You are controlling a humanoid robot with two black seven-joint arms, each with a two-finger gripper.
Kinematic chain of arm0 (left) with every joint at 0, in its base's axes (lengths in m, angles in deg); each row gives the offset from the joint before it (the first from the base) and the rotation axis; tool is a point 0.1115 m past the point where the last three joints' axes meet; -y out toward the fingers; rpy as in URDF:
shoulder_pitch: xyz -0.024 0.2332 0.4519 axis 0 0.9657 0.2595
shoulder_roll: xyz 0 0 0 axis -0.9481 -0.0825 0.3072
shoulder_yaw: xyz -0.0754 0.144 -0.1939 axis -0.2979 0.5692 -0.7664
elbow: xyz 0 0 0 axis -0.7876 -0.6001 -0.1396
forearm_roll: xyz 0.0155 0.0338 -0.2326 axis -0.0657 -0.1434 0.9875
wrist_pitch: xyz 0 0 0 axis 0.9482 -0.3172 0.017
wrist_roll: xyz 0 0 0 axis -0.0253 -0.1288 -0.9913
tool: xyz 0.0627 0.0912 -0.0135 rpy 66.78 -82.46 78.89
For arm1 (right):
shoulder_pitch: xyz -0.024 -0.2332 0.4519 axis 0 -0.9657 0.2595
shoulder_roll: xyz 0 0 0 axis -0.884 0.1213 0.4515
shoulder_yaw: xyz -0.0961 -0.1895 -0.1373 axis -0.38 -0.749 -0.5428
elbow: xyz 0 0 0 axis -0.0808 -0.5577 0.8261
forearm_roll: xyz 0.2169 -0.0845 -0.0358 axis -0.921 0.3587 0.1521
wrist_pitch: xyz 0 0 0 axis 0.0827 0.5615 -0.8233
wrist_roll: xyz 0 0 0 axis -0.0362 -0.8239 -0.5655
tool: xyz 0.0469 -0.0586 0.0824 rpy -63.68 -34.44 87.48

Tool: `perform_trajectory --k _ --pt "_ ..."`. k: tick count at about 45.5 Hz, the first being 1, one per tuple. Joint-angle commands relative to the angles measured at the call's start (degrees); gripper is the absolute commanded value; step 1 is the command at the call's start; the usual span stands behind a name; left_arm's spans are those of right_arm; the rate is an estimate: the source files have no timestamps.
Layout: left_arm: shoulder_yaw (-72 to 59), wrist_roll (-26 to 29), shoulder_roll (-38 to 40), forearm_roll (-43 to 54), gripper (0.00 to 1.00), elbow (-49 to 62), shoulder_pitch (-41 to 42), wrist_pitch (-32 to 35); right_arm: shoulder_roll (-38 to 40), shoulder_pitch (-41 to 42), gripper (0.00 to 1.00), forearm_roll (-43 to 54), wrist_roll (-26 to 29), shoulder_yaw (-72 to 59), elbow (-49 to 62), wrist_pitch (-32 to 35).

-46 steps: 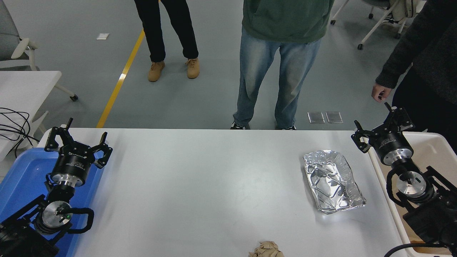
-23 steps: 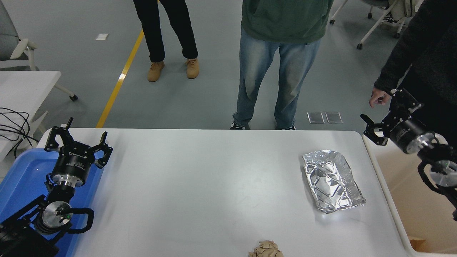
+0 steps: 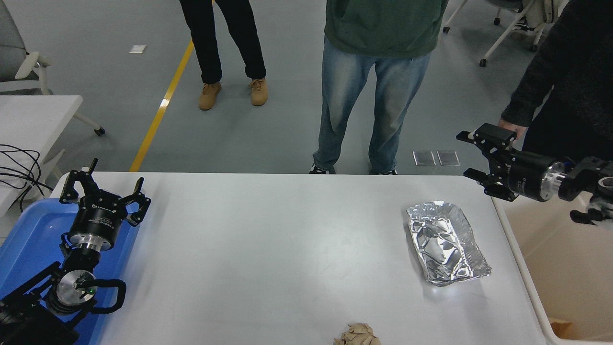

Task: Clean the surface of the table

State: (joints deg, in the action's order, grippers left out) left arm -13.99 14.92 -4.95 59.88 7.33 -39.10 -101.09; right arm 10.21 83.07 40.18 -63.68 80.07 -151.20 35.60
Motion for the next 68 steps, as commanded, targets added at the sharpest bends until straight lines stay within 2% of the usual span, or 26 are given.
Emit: perform_trajectory --k 1,7,14,22,27,31,41,61,68 --pt "0.0 0.0 0.0 0.01 0.99 -0.01 -0.01 0.0 -1.1 3.24 0.99 9.15 4.12 -2.53 -3.67 -0.37" --pt "0.0 0.0 0.0 0.01 0.99 -0.01 -0.01 0.0 -1.89 9.56 0.99 9.24 3.77 -11.74 -3.94 -0.54" --pt "0.0 0.0 0.0 0.01 0.99 -0.01 -0.01 0.0 -8.21 15.02 0.99 7.75 3.77 -22.65 -2.19 -4.58" --pt "0.0 0.0 0.0 0.01 0.99 -0.01 -0.01 0.0 -12.96 17.04 0.99 -3.85 4.03 -29.5 1.68 -5.99" --pt "0.0 0.0 0.0 0.01 0.99 -0.01 -0.01 0.0 -15.51 19.15 0.99 -4.47 3.85 -35.74 3.35 -6.78" --pt "0.0 0.0 0.0 0.01 0.99 -0.01 -0.01 0.0 -17.53 19.24 0.97 -2.63 3.77 -39.88 5.89 -8.45" --pt "0.0 0.0 0.0 0.01 0.99 -0.01 0.08 0.0 -17.89 16.96 0.97 10.99 3.59 -40.41 9.5 -9.42" --pt "0.0 0.0 0.0 0.01 0.99 -0.01 0.08 0.0 -16.13 11.78 0.99 15.74 3.24 -41.2 11.26 -11.97" --pt "0.0 0.0 0.0 0.01 0.99 -0.01 -0.01 0.0 -16.04 8.53 0.99 19.08 1.31 -42.52 11.97 -16.44"
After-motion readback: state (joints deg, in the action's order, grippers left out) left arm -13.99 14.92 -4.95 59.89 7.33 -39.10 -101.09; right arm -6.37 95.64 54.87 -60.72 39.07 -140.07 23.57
